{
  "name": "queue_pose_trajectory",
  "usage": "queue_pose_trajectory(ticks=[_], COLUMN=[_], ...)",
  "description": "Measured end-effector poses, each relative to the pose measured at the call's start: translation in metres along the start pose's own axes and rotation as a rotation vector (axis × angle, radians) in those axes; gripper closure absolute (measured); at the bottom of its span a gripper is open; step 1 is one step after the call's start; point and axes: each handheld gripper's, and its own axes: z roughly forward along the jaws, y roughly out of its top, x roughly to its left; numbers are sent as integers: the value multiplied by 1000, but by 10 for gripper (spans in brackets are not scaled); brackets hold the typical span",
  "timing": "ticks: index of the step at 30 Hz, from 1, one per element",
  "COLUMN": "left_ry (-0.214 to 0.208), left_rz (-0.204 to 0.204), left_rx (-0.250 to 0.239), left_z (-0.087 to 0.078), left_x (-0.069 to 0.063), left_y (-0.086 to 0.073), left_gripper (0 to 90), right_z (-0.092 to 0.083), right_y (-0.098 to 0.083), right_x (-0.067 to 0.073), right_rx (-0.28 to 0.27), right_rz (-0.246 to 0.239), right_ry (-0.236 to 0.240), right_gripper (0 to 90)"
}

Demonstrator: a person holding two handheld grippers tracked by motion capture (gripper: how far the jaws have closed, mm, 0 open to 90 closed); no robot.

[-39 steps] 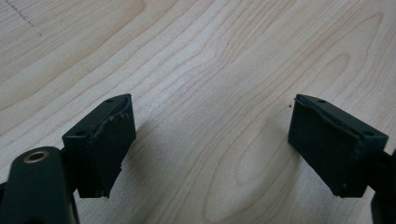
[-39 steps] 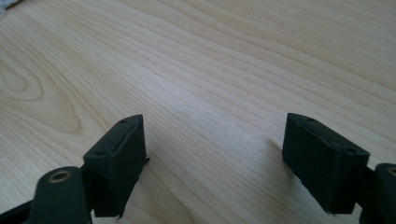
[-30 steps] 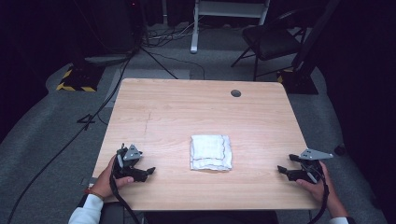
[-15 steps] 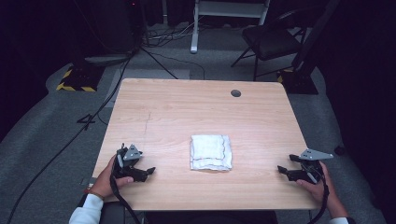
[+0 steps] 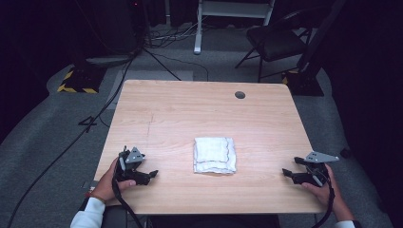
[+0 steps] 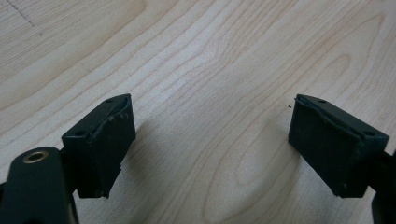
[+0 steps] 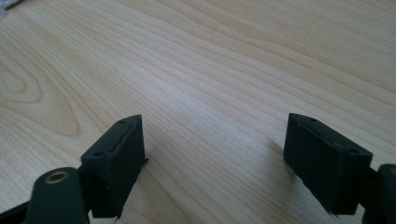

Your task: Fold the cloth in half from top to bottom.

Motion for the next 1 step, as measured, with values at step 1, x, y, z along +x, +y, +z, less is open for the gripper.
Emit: queue_pose_trajectory(ticks=[1], left_ry=[0], left_rz=[0], left_rx=[0], left_z=[0], left_x=[0], left_y=[0], left_gripper=[150], right_z=[0], right_y=[0], right_x=[0], right_rx=[0], right_rz=[0], right_ry=[0], right_gripper=[209])
